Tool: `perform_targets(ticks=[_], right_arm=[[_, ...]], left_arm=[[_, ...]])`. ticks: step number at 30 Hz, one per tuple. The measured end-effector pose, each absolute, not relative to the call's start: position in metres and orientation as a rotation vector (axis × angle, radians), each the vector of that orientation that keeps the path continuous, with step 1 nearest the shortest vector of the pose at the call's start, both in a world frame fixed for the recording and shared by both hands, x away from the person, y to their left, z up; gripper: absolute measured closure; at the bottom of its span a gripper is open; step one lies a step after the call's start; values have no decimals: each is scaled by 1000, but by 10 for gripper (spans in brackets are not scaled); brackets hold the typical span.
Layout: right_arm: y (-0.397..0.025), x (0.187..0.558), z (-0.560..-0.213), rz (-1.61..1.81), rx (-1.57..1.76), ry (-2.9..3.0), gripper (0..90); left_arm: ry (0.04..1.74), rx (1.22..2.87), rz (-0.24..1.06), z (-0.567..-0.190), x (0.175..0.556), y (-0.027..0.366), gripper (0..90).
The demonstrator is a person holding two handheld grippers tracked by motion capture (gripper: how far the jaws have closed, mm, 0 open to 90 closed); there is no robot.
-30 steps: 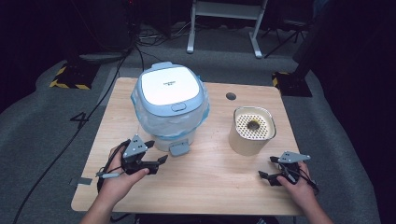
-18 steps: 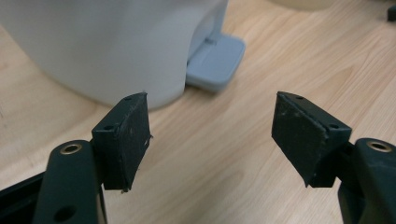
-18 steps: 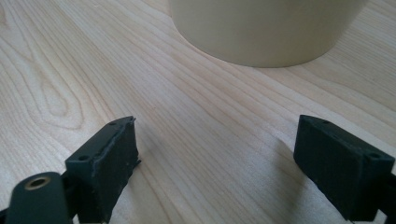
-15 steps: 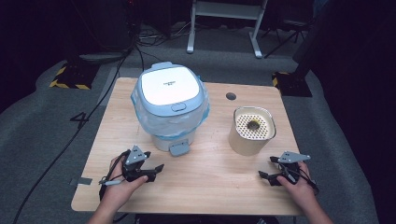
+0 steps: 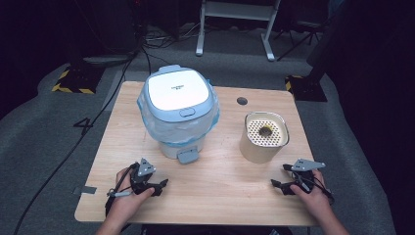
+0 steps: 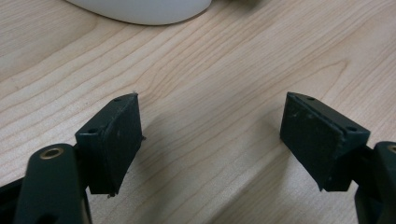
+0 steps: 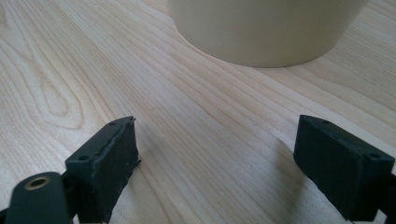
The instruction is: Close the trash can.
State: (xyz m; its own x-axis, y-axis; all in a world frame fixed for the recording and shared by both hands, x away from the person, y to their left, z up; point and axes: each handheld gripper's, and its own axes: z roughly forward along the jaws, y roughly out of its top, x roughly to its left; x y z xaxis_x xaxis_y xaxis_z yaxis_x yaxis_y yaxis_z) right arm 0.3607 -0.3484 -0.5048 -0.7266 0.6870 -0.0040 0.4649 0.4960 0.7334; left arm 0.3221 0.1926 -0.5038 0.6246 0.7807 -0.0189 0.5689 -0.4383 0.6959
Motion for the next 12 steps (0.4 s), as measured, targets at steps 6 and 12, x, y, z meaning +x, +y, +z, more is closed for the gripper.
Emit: perform_targets(ticks=[6,12], right_arm=[[-348,361,-505,1066,971,2448,135],[-348,361,-505,1066,971,2447,135]], left_arm=[[1076,2166,404,-504,323,193,163],[1080,2161,404,-505,323,192,161]])
